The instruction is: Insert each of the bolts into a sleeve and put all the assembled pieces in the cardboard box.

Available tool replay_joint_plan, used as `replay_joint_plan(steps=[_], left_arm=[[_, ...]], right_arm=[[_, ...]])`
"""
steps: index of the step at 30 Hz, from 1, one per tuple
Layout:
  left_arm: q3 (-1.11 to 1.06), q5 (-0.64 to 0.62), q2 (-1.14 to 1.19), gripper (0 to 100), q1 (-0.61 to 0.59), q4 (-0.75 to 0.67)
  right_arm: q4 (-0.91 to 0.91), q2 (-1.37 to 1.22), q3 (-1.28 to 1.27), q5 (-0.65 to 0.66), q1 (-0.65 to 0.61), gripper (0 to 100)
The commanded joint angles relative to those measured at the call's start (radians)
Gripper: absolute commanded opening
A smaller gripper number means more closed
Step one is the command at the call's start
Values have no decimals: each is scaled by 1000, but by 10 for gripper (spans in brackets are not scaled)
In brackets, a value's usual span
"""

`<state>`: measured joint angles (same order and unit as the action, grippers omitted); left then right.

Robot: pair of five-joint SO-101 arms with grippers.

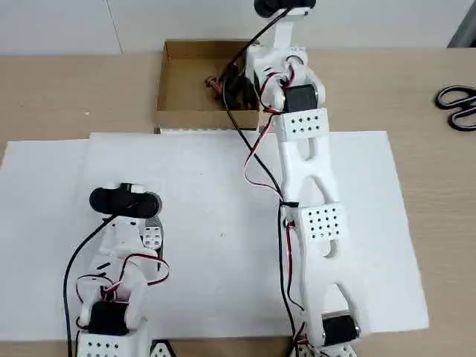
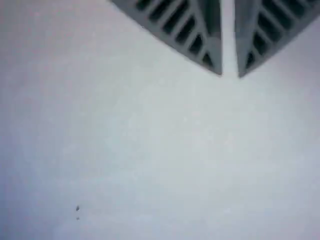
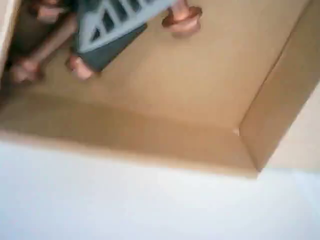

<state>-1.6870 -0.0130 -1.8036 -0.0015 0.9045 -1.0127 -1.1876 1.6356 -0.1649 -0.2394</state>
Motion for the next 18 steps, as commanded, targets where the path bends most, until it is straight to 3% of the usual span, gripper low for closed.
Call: replay_joint_plan(steps=[1,18], left_arm=[[5,-6,-9,6,2,-25],[5,-6,-9,6,2,-25]], right_arm=[[-41,90,46,2,28,23],[-581,302,48,-6,58,2]])
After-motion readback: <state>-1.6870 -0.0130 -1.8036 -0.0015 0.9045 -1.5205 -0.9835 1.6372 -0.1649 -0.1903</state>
